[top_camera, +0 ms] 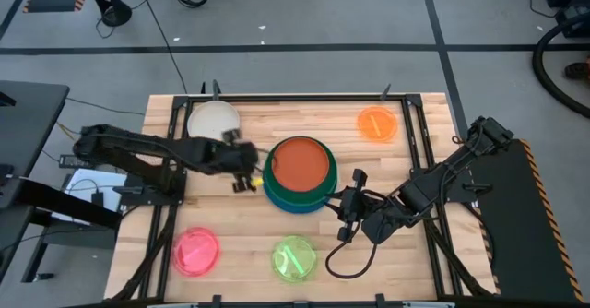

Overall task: Stack plastic plates
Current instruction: Stack the gray plate on top of the orange plate

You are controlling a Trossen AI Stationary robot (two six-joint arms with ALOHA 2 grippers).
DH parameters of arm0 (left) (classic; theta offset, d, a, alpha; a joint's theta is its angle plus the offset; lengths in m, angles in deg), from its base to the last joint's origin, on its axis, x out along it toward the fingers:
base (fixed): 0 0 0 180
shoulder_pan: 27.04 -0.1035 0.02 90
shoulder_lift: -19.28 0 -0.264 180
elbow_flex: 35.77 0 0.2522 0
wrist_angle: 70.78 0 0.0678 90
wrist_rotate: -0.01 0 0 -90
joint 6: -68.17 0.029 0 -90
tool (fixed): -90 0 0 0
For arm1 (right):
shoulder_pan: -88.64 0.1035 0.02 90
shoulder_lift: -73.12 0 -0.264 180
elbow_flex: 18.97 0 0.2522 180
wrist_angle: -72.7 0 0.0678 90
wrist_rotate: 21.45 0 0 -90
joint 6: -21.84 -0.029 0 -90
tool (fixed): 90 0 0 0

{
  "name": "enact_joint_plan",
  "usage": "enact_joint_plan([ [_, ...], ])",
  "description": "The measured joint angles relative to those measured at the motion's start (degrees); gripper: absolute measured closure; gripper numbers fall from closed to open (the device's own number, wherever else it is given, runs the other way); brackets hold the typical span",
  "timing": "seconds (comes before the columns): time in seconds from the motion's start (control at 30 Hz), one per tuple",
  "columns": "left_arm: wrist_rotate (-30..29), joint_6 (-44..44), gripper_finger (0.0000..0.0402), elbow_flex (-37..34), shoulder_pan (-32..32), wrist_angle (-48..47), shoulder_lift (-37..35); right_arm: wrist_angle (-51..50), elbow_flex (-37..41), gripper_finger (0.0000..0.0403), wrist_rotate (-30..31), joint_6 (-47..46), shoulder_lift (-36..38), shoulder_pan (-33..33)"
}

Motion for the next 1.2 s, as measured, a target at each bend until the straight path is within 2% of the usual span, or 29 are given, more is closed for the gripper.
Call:
enact_joint_plan([
  [0.17, -0.7, -6.3, 0.0238, -12.5, -10.0, 4.9, -6.1, 0.6, 0.0, 0.031, 0.0, 0.0, 0.0, -0.1],
  [0.3, -0.8, -5.4, 0.0237, -21.5, -19.5, 17.5, -5.5, 1.4, 0.0, 0.031, 0.1, 0.2, 0.0, -1.5],
  [0.4, 0.8, -1.9, 0.0237, -25.4, -24.5, 27.6, -2.4, 2.6, 0.0, 0.031, 0.2, 0.2, 0.0, -3.2],
  [0.6, 0.8, -1.9, 0.0237, -25.5, -30.0, 36.0, 4.2, 4.1, 0.0, 0.031, -0.3, 0.2, 0.0, -6.2],
  [0.77, 0.4, -5.5, 0.0237, -25.5, -33.7, 36.4, 9.4, 4.1, 0.0, 0.031, -3.9, 0.2, 0.0, -8.0],
  [1.0, 0.3, -6.5, 0.0238, -25.5, -34.0, 39.7, 14.1, 4.1, 0.0, 0.031, -6.3, 0.2, 0.0, -8.6],
  [1.1, 0.0, -7.8, 0.0253, -25.5, -33.7, 39.6, 14.8, 4.1, 0.0, 0.031, -6.4, 0.2, 0.0, -8.6],
  [1.2, 0.0, -7.7, 0.0289, -25.4, -33.4, 38.9, 14.8, 4.1, 0.0, 0.031, -6.3, 0.8, 0.0, -8.6],
])
